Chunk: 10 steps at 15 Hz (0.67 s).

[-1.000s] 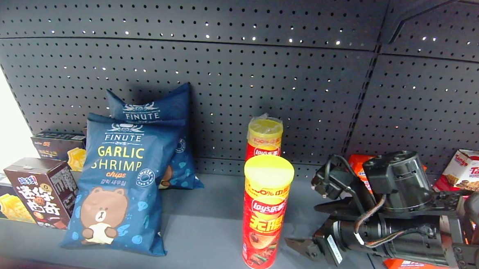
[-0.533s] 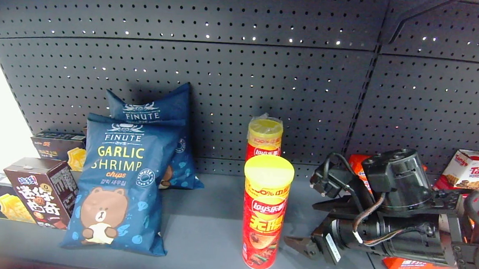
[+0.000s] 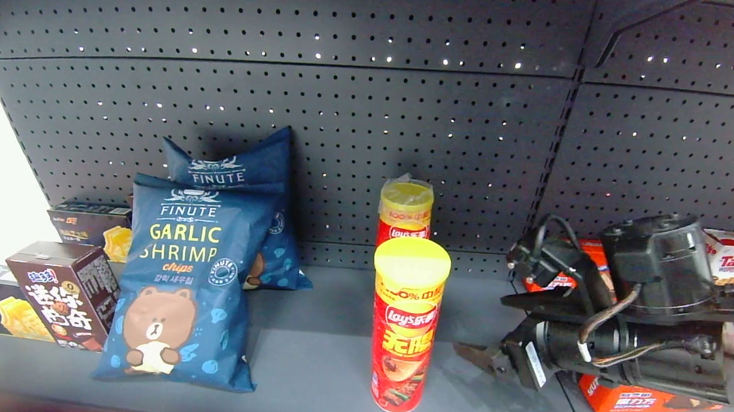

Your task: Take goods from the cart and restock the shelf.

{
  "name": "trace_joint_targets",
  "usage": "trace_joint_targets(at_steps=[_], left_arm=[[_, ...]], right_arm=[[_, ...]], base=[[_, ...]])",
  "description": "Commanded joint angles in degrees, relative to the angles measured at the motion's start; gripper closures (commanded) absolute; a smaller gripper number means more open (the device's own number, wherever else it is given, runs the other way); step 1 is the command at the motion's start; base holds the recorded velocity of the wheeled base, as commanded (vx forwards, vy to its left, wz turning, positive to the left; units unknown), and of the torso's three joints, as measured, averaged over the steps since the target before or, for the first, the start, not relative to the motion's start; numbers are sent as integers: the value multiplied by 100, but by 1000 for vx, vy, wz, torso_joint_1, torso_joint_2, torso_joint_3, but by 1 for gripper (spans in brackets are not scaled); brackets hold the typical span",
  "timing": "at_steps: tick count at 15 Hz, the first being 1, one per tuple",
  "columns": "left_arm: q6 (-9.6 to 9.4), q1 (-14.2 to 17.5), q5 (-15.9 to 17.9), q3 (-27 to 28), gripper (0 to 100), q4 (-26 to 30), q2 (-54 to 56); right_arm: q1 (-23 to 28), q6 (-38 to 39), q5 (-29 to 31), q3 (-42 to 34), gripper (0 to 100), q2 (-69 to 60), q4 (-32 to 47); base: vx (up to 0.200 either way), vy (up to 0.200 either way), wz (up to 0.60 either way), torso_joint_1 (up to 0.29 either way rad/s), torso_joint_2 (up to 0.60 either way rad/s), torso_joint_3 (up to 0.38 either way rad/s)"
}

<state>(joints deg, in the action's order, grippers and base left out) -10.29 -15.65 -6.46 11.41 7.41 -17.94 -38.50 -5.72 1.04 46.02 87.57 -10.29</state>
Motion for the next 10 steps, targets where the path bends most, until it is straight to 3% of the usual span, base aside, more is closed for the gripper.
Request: trace_joint_targets(at_steps=[1,3,5,7,10], left_arm=[[1,27,-4,-7,0,6,151],[1,45,-31,-157,0,15,441],[-8,141,-48,-324,0,23,775],[-8,273,-39,-447,0,23,977],[-43,326,-48,-561,0,23,1065]], right_arm=[[440,36,55,-67,0,-943,-87],[985,36,63,-357,0,-1804,-79],[1934,36,63,-998,0,-2806,-43],[2426,62,81,-1552,0,-3562,-52],[2619,598,960,-2457,0,-4687,-70]], base=[[0,0,0,0,0,0],[0,0,0,0,0,0],[0,0,0,0,0,0],[0,0,0,0,0,0],[0,0,0,0,0,0]])
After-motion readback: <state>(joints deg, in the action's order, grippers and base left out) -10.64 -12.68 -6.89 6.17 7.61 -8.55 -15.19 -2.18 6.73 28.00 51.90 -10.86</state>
